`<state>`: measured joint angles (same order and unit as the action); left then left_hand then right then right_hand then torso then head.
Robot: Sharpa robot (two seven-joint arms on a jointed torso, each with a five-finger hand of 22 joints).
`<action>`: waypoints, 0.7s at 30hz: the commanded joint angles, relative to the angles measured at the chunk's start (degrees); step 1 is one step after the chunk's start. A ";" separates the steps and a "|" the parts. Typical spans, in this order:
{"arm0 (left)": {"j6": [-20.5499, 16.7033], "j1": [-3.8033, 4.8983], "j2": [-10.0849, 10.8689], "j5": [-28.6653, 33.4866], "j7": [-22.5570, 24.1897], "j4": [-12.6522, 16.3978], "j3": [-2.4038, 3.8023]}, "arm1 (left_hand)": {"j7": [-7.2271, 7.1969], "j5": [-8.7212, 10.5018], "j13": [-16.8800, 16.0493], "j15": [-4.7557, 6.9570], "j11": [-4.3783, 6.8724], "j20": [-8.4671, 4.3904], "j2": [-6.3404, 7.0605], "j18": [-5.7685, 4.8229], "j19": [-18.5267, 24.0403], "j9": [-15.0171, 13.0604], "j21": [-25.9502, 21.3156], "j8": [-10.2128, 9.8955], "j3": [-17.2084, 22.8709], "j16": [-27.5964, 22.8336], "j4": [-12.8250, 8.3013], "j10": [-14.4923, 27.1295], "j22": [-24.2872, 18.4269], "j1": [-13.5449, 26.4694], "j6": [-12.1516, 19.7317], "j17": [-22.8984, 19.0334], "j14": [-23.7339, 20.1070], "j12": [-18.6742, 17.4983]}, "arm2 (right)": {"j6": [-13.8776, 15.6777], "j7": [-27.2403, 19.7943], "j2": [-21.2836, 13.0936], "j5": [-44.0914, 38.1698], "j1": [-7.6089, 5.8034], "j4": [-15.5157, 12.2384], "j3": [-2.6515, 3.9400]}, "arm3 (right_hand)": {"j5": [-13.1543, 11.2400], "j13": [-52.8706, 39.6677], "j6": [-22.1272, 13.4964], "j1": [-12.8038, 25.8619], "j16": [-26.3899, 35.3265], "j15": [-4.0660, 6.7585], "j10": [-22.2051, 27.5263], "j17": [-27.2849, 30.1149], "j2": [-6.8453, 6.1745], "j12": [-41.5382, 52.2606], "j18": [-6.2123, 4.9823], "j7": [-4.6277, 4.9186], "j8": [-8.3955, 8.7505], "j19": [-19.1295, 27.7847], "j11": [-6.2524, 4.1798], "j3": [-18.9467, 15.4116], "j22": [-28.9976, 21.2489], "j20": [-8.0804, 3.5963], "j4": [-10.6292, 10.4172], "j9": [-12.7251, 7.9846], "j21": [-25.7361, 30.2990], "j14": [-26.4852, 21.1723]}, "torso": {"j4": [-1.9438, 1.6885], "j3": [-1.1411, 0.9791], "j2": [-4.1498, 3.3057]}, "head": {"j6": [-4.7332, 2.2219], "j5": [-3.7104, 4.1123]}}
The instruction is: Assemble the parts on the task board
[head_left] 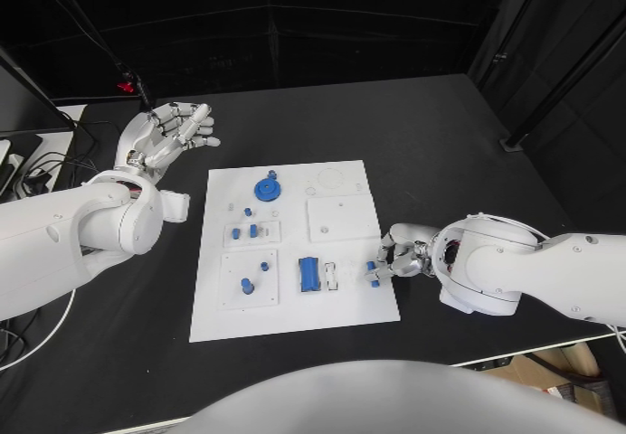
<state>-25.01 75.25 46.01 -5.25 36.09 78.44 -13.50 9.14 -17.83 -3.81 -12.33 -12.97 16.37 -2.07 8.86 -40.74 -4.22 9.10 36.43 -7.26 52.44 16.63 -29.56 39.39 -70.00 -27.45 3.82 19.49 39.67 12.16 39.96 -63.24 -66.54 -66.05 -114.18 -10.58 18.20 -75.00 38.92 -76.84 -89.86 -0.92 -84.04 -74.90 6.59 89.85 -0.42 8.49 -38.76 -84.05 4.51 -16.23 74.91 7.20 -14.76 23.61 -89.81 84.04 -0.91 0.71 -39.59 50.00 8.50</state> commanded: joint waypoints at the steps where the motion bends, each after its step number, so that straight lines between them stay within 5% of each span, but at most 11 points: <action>1: 0.58 0.07 0.03 0.14 0.26 0.12 0.03 | 6.25 -0.25 0.08 0.38 -0.02 -0.18 -0.51 0.06 -0.38 0.08 0.21 0.25 -0.39 0.35 0.09 0.24 0.05 -0.08 0.33 -0.07 -0.03 0.28 | -2.20 3.78 0.41 0.04 -0.03 0.32 -0.01 | 0.34 -15.00 0.34 -0.15 -0.14 -0.38 -5.96 -15.10 0.51 0.15 0.42 -0.07 -0.36 -5.95 0.03 0.34 15.09 0.33 -0.18 -0.16 -0.19 5.96 | 0.04 0.00 0.01 | 0.00 0.12; 16: 0.59 0.07 0.02 0.14 0.23 0.15 0.03 | 6.25 -0.25 0.08 0.38 -0.02 -0.18 -0.51 0.06 -0.38 0.08 0.21 0.25 -0.39 0.35 0.09 0.24 0.05 -0.08 0.33 -0.07 -0.03 0.28 | -6.77 4.44 3.55 -1.41 0.18 2.90 -0.04 | 0.07 -15.00 0.92 0.85 -0.14 -0.40 -5.96 -15.10 1.34 0.15 0.42 -0.22 -0.35 -5.95 -0.09 0.25 15.09 0.39 -1.17 -0.80 -0.19 5.96 | 0.05 -0.02 0.03 | 0.00 0.15; 21: 0.60 0.07 0.06 0.14 0.24 0.22 0.03 | 6.25 -0.25 0.08 0.38 -0.02 -0.18 -0.51 0.06 -0.38 0.08 0.21 0.25 -0.39 0.35 0.09 0.24 0.05 -0.08 0.33 -0.07 -0.03 0.28 | -7.31 4.62 4.12 -2.33 0.74 3.52 -0.04 | 0.34 -15.00 1.67 -0.90 -0.14 -0.23 -5.96 -15.10 2.50 0.15 0.42 -0.58 -0.20 -5.95 -0.39 1.51 15.09 0.31 -0.33 -1.39 -0.19 5.96 | 0.04 -0.02 -0.02 | 0.00 0.07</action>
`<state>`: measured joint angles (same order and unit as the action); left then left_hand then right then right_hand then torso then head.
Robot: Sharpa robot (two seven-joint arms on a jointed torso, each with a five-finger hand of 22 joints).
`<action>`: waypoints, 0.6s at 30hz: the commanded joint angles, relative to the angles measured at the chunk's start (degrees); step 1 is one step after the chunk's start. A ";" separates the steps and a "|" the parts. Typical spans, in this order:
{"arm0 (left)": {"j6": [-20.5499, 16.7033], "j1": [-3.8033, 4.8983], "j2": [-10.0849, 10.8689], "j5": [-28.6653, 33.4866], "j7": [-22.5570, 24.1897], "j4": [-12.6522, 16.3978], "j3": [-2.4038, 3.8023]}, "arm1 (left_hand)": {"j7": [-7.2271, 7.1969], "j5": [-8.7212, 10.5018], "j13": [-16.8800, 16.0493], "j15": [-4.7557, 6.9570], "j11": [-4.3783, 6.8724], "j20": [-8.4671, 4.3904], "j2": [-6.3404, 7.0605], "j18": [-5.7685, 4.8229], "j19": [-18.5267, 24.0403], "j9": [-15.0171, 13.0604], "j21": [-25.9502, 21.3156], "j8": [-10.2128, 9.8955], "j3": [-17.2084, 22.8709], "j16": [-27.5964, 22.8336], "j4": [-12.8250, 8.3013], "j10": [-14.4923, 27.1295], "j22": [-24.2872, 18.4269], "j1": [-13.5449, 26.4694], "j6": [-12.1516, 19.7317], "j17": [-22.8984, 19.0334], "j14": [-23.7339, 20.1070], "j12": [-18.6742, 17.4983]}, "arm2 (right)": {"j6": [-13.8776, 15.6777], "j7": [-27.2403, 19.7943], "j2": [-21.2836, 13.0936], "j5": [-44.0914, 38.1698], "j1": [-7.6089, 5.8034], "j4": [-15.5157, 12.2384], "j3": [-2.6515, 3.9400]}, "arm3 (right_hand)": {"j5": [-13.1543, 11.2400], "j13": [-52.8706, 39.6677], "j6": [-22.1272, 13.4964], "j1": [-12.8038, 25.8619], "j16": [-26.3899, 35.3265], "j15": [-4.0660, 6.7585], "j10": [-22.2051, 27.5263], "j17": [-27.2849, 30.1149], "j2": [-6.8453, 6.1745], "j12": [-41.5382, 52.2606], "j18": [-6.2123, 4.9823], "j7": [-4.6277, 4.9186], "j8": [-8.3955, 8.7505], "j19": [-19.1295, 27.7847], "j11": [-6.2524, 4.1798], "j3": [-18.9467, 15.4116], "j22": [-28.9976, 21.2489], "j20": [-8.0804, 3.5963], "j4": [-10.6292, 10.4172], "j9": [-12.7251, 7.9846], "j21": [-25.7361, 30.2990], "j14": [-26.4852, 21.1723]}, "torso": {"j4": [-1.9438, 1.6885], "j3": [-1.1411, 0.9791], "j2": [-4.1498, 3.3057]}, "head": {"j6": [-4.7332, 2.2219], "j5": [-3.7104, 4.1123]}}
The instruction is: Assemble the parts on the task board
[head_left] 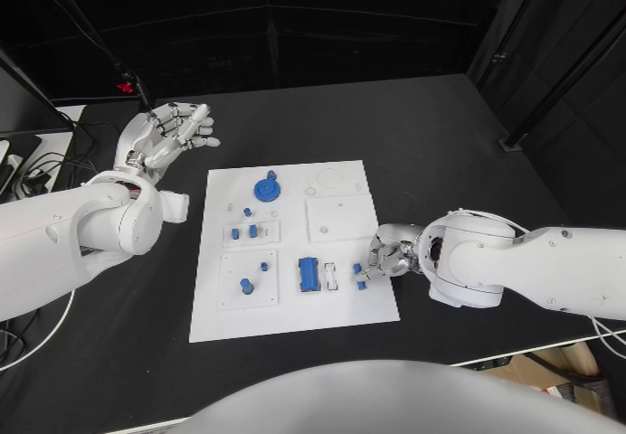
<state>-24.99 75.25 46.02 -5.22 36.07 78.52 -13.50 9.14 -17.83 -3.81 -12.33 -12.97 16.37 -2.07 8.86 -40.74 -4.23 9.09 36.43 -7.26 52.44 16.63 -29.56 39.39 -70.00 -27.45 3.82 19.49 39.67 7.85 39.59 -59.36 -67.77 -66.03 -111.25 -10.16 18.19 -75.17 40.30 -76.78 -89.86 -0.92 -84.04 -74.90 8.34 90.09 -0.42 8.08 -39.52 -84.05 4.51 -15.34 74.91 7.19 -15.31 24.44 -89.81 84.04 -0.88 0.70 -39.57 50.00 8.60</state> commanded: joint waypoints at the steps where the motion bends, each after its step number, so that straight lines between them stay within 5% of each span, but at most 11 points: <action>1: 0.58 0.08 0.05 0.10 0.26 0.16 0.03 | 6.25 -0.25 0.08 0.38 -0.02 -0.18 -0.51 0.06 -0.38 0.08 0.22 0.25 -0.39 0.35 0.09 0.24 0.06 -0.07 0.33 -0.07 -0.03 0.28 | -3.10 5.04 0.36 -1.46 0.86 0.74 -0.47 | 0.31 -14.83 0.41 -1.16 -0.14 -0.20 -5.96 -15.10 0.81 -0.09 0.42 -0.21 0.60 -5.95 -0.43 0.75 15.09 0.29 0.34 -2.31 -0.19 5.96 | 0.00 0.00 -0.03 | 0.00 -0.02; 18: 0.65 0.08 0.16 0.10 0.17 0.19 0.03 | 6.25 -0.26 0.08 0.39 -0.02 -0.18 -0.55 0.06 -0.41 0.10 0.30 0.28 -0.45 0.39 0.09 0.26 0.09 -0.11 0.38 -0.08 -0.03 0.32 | -1.32 4.85 2.06 -3.00 2.26 1.17 -0.47 | -0.28 -14.83 0.77 -1.55 -0.14 -0.04 -5.96 -15.10 0.77 -0.09 0.42 -0.23 1.41 -5.95 -0.50 1.20 15.09 0.12 0.56 -3.11 -0.19 5.96 | 0.08 -0.01 -0.03 | 0.00 -0.06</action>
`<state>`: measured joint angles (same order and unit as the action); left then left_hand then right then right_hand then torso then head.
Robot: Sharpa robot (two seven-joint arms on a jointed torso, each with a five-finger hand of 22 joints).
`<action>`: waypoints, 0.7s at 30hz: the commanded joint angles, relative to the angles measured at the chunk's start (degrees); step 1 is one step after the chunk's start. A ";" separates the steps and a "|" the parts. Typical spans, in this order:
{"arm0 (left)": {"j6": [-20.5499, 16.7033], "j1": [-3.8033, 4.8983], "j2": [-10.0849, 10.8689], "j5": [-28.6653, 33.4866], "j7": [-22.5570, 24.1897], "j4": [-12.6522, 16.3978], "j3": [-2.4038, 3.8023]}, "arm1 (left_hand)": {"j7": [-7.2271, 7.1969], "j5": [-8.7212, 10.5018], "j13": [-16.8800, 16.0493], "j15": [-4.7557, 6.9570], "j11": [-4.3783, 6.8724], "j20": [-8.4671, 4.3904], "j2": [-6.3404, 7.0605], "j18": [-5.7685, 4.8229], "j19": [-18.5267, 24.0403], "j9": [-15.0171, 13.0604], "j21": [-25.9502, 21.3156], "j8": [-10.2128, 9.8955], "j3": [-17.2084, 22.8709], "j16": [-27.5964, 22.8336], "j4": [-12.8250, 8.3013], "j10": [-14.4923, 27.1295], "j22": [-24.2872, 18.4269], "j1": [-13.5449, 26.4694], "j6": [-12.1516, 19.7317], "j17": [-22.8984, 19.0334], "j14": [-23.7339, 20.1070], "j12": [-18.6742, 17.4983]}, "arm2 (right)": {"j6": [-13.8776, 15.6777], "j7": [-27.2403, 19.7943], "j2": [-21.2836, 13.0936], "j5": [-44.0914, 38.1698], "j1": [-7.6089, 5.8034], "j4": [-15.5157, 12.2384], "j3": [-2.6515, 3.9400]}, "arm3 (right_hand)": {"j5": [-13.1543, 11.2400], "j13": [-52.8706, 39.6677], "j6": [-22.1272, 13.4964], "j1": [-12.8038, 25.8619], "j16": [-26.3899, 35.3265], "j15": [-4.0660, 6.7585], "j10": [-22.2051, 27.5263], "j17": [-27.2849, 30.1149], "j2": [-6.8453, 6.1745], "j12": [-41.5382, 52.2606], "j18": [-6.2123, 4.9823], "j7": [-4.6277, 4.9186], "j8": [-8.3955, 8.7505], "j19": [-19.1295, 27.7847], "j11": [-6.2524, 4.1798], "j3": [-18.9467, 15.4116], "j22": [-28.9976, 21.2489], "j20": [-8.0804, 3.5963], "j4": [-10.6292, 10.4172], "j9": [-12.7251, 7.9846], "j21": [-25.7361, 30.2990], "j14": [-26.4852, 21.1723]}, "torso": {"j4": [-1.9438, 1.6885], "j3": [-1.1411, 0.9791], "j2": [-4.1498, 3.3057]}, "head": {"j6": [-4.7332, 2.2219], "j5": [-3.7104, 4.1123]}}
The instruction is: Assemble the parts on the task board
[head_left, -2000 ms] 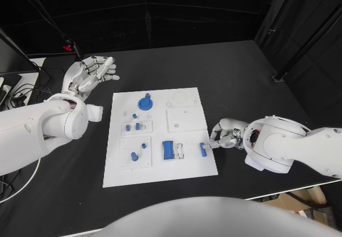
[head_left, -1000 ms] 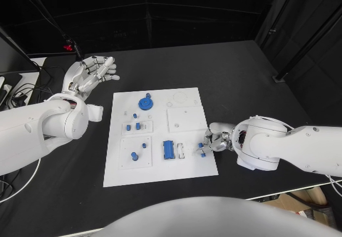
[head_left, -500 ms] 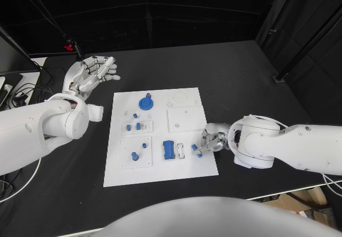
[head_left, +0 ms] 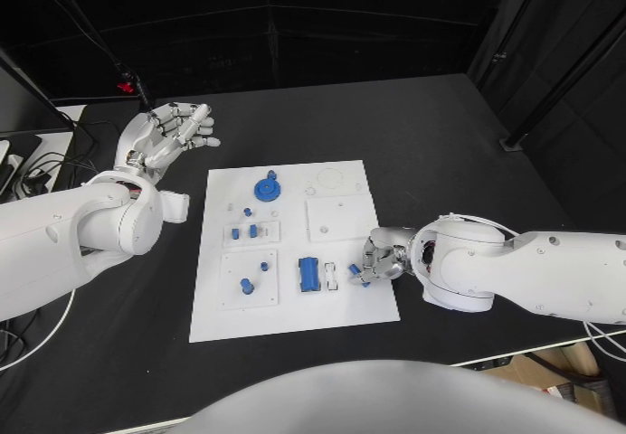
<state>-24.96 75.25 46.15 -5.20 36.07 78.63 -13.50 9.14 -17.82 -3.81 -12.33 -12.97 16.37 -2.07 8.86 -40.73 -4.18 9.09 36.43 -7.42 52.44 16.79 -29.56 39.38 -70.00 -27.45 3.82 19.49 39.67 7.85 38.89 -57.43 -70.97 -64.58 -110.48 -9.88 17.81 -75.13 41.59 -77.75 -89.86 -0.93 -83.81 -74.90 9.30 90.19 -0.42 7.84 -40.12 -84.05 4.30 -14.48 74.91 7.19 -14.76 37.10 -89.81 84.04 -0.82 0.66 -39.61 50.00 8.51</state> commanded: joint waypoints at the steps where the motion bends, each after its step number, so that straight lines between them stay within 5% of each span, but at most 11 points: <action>1: 0.64 0.08 0.03 0.09 0.18 0.07 0.03 | 6.25 -0.26 0.08 0.39 -0.02 -0.18 -0.55 0.06 -0.41 0.05 0.31 0.29 -0.29 0.39 -0.07 0.26 0.10 -0.11 0.38 -0.08 -0.03 0.32 | -1.21 5.52 0.17 0.19 0.82 0.37 -0.74 | 0.19 -14.87 -0.65 -0.71 -0.14 -0.04 -6.19 -15.10 -0.28 -0.19 0.42 0.07 2.18 -5.95 -0.25 0.41 15.09 0.11 0.12 -15.89 -0.19 5.96 | 0.03 0.03 0.02 | 0.00 0.05; 12: 0.78 0.08 -0.05 0.09 0.10 0.05 0.03 | 6.25 -0.26 0.08 0.39 -0.02 -0.18 -0.55 0.06 -0.41 0.05 0.31 0.29 -0.29 0.39 -0.07 0.26 0.10 -0.11 0.38 -0.08 -0.03 0.32 | -1.50 5.38 0.89 0.17 0.84 0.87 -0.74 | -1.19 -14.87 -2.93 -6.22 -0.14 -0.39 -6.19 -15.10 0.41 -0.19 0.42 0.73 5.53 -5.95 0.32 5.84 15.09 0.30 4.58 -18.67 -0.19 5.96 | -0.06 0.01 -0.01 | 0.00 0.16; 21: 0.88 0.08 -0.06 0.09 0.00 0.01 0.03 | 6.25 -0.27 0.08 0.39 -0.02 -0.18 -0.60 0.06 -0.42 0.06 0.37 0.32 -0.35 0.42 -0.05 0.27 0.12 -0.12 0.40 -0.08 -0.02 0.36 | -1.06 4.63 1.13 0.17 0.85 1.06 -0.74 | -2.09 -14.87 -2.95 -7.52 -0.14 -1.15 -6.19 -15.10 -0.77 -0.19 0.42 1.46 11.19 -5.95 1.10 16.97 15.09 0.96 8.98 -23.89 -0.19 5.96 | -0.04 0.04 0.05 | 0.00 0.09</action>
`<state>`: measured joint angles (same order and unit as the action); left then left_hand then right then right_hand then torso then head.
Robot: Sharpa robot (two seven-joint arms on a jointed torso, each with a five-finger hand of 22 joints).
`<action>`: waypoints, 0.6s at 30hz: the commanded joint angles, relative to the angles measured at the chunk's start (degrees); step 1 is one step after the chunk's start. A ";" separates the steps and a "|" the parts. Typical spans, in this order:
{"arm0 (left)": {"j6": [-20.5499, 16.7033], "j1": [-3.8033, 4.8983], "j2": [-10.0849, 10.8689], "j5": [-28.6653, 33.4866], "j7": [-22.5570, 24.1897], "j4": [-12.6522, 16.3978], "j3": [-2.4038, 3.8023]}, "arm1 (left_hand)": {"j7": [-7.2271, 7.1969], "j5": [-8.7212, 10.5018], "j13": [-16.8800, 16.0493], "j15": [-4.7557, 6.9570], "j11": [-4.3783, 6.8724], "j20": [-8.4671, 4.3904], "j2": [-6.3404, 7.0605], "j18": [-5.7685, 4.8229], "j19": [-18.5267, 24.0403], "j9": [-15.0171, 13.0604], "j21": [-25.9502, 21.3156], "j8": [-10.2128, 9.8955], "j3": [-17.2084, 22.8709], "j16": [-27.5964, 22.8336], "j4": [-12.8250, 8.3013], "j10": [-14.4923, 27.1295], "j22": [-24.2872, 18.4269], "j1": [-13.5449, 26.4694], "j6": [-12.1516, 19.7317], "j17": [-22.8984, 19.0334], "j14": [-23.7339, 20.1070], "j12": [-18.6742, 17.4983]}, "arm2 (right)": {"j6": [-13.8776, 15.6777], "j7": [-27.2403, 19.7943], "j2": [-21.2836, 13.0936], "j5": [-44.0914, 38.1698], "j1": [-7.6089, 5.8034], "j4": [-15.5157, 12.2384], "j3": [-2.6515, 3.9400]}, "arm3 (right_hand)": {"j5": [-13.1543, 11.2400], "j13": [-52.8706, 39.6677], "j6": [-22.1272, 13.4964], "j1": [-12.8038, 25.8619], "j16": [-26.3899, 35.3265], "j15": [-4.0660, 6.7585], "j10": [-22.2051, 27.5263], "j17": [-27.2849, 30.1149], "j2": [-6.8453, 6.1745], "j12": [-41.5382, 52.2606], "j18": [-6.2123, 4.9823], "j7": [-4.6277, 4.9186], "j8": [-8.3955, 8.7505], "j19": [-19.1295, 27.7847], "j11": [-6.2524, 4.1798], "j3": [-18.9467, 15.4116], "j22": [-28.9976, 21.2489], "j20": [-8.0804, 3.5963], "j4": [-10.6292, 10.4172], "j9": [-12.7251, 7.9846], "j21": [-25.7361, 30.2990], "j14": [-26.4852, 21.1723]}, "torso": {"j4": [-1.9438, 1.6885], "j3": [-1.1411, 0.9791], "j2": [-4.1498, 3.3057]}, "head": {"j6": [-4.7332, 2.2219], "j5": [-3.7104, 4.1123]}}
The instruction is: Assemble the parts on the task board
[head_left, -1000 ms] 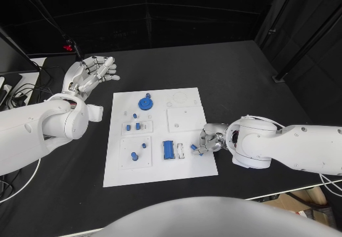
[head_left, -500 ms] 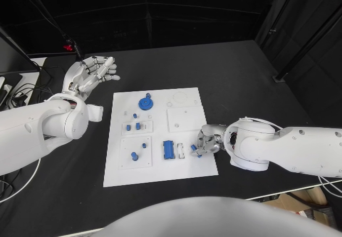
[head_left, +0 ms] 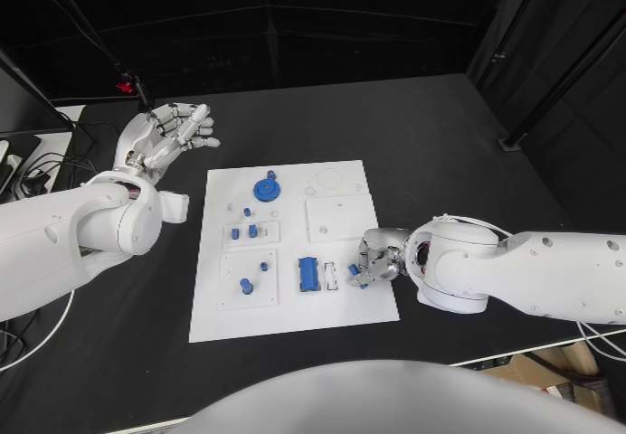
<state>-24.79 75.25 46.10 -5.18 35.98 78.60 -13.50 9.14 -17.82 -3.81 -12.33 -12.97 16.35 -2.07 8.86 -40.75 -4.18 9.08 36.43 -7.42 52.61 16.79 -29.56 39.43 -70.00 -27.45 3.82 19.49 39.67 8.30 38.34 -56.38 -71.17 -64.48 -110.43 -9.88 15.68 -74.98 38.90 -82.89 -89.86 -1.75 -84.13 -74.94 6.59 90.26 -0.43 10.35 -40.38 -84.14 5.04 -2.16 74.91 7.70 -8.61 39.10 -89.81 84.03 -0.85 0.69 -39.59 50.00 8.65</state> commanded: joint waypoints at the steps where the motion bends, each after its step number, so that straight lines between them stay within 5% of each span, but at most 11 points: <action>1: 0.72 0.08 -0.01 0.07 0.08 0.03 0.03 | 6.25 -0.27 0.08 0.39 -0.02 -0.16 -0.60 0.06 -0.40 0.07 0.38 0.32 -0.35 0.26 -0.05 0.27 0.08 -0.12 0.40 -0.08 -0.02 0.37 | -1.29 4.97 0.06 0.38 0.76 0.98 -0.75 | -0.22 -15.02 0.76 -0.92 -0.14 -0.40 -5.87 -15.06 1.13 -0.26 0.43 -0.89 12.36 -5.86 0.53 7.55 15.09 0.39 3.19 -26.94 -0.19 5.97 | -0.02 0.00 0.04 | 0.00 -0.09; 8: 0.73 0.07 0.09 0.07 0.06 0.06 0.03 | 6.25 -0.27 0.08 0.39 -0.02 -0.16 -0.60 0.06 -0.40 0.07 0.38 0.32 -0.35 0.26 -0.05 0.27 0.08 -0.12 0.40 -0.08 -0.02 0.37 | 1.15 2.20 -0.29 2.26 0.77 0.43 -0.75 | -0.52 -15.02 3.06 3.40 -0.14 -0.32 -5.87 -15.06 -2.34 -0.26 0.43 -1.31 15.02 -5.86 0.09 16.09 15.09 0.55 5.02 -29.69 -0.19 5.97 | -0.01 -0.03 -0.01 | 0.00 -0.24; 18: 0.78 0.07 0.20 0.07 -0.01 0.01 0.03 | 6.25 -0.27 0.08 0.39 -0.02 -0.16 -0.63 0.05 -0.40 0.07 0.40 0.33 -0.37 0.27 -0.05 0.28 0.09 -0.11 0.42 -0.08 -0.03 0.38 | 6.25 -2.62 -1.67 4.66 0.76 -1.11 -0.73 | 0.86 -15.02 4.72 5.64 -0.14 -0.25 -5.87 -15.06 -4.34 -0.26 0.43 -1.35 15.80 -5.86 0.11 17.52 15.09 0.50 5.30 -30.55 -0.19 5.97 | 0.01 -0.04 0.00 | 0.00 -0.47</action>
<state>-24.66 75.25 46.26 -5.18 35.85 78.58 -13.50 9.14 -17.82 -3.81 -12.33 -12.97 16.17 -2.07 8.86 -40.93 -4.18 9.28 36.43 -7.42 52.68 16.79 -29.56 39.42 -70.00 -27.45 3.83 19.49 39.66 12.66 36.88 -57.97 -68.57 -64.12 -111.67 -10.20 16.31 -74.95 43.19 -77.55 -89.86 -1.75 -83.94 -74.94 2.33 89.75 -0.42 9.03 -33.60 -83.93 5.23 11.35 74.91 7.91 -7.11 39.35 -89.81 84.03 -0.86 0.66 -39.58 50.00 8.17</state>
